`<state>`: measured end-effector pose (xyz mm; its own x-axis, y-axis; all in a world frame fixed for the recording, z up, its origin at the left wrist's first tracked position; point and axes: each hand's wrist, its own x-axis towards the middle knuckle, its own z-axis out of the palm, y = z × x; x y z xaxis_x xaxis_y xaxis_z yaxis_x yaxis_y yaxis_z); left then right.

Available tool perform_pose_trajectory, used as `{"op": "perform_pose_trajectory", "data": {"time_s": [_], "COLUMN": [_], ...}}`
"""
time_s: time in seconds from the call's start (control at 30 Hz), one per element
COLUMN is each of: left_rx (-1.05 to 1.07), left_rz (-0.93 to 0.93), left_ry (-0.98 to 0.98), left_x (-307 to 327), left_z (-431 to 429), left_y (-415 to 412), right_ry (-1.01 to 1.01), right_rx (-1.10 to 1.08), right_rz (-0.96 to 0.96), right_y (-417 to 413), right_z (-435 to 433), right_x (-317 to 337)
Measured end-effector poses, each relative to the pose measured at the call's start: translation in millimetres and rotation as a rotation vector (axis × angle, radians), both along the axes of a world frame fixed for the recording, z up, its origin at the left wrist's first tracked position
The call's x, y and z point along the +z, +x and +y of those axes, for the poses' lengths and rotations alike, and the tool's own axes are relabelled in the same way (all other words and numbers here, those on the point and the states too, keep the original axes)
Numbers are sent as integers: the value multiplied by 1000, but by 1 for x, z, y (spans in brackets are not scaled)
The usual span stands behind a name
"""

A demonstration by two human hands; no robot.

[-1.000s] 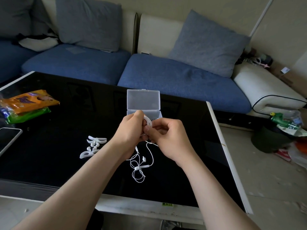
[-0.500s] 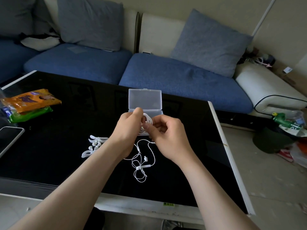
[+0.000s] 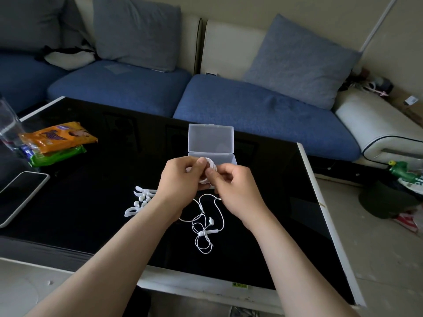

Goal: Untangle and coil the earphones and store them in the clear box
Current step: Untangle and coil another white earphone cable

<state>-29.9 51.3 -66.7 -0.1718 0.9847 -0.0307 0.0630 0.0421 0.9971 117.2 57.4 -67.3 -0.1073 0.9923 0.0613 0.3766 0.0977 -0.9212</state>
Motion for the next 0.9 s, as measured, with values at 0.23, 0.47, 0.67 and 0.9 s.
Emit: {"op": "perform_pose_trajectory", "data": {"time_s": [0.23,0.47,0.67,0.9], "left_rx": [210,230,226,252], "left_rz": [255,357,290,154], "left_ry": [-42,-56,-102,-98], "left_x": [-7,-13,-15,-20], "left_z": [7,14,18,27], "left_y": [-36,-70,-78,-74], "right_ry": [146,109,140,225], "right_rx": [199,469,535,549], "right_rz": [-672,-638,-796,-1073], "right_y": [-33,-98,-142,-149], "right_z": [4,6,-2,1], "right_x": [-27,-63,-80,-82]}}
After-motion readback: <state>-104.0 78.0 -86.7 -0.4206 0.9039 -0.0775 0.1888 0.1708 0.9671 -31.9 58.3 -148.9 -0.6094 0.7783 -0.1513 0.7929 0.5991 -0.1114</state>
